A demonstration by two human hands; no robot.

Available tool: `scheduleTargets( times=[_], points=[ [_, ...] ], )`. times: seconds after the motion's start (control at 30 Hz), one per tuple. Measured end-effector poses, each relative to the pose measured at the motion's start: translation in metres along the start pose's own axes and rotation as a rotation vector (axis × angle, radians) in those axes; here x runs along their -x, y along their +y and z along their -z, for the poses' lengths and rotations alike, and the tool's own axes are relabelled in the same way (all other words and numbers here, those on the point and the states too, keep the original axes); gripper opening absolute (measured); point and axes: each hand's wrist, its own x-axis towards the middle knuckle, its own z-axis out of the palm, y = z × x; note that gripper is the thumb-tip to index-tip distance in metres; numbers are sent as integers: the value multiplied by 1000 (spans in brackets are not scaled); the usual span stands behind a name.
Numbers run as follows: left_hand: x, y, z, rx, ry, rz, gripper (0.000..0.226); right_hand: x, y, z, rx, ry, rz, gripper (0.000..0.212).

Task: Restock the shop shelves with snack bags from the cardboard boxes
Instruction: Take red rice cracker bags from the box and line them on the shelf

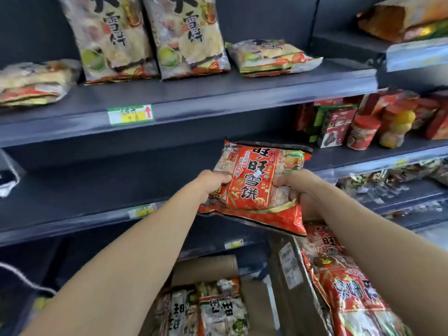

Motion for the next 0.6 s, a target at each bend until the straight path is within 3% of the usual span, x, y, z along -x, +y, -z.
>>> scheduleTargets(
  times=[0.2,0.3,0.43,0.6],
  points=[
    [21,-58,93,113,264,6,37,-17,-10,-105,199,-213,165,20],
    [30,-84,135,156,399,-19,16,-28,-12,-162,257,-262,207,31],
    [33,-112,193,221,525,-49,16,-36,-12,-231,297,-243,266,39],
    [24,-135,261,237,614,-154,21,-45,-12,-315,386,-258,324,96]
  ],
)
